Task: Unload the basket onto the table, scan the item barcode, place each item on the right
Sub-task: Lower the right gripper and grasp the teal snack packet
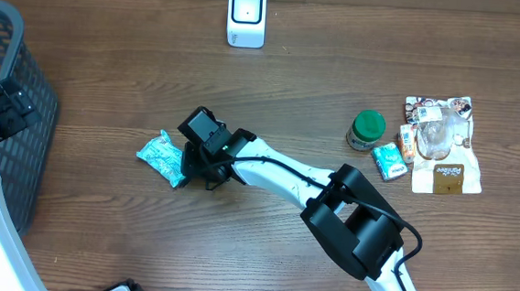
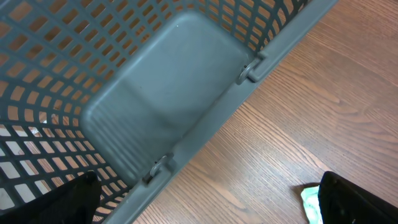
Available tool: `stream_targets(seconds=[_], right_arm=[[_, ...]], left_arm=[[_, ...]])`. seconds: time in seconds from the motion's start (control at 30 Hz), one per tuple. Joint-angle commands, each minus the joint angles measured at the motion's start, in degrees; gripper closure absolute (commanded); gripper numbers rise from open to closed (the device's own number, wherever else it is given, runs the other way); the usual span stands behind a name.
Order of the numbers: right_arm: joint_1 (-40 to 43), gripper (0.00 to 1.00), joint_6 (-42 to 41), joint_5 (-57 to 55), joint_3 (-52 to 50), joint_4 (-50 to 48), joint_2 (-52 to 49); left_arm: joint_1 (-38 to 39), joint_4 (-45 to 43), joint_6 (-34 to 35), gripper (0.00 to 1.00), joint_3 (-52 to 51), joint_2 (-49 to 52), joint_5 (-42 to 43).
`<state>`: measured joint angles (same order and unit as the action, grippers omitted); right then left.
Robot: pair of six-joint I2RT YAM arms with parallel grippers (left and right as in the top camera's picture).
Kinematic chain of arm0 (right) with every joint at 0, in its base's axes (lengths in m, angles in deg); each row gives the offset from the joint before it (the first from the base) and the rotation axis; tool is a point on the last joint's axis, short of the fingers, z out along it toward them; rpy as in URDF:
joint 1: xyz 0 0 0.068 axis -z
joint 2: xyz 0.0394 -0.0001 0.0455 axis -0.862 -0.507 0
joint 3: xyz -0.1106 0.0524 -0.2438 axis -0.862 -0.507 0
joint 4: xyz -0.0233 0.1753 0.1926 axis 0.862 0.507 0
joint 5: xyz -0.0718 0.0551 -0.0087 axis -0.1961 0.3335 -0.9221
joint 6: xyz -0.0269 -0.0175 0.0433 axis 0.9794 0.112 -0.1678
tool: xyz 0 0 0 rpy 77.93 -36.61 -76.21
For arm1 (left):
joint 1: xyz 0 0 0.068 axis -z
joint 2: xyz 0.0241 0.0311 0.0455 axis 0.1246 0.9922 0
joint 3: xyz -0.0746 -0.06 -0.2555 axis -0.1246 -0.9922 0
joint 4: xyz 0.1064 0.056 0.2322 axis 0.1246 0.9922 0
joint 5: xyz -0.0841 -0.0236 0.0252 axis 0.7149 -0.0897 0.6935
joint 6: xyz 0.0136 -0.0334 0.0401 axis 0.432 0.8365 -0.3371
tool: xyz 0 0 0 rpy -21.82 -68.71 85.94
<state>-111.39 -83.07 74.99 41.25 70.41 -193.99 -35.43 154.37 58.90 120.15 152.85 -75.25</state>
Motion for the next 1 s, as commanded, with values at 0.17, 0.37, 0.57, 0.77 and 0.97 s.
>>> stream_targets(seconds=[0.17, 0.37, 0.57, 0.77, 0.97], right_arm=[[0.66, 0.96, 15.47, 0.26, -0.15, 0.70, -1.18], [5.22, 0.96, 37.73, 5.03, -0.13, 5.60, 2.47], [13.51, 0.96, 53.48, 5.07, 0.72, 15.85, 7.85], [20.09, 0.85, 61.59, 5.46, 0.79, 21.86, 11.41], [23.93, 0.16, 49.03, 10.05, 1.77, 22.80, 12.02]], left_arm=[[-0.11, -0.02, -0.81, 0.01, 0.48, 0.13, -0.74], [-0.11, -0.02, -0.81, 0.00, 0.48, 0.13, -0.74], [-0.11, -0.02, -0.81, 0.01, 0.48, 0.13, -0.74], [-0.11, -0.02, -0.81, 0.01, 0.48, 0.13, -0.74], [-0.11, -0.02, -0.81, 0.00, 0.48, 0.13, -0.74]])
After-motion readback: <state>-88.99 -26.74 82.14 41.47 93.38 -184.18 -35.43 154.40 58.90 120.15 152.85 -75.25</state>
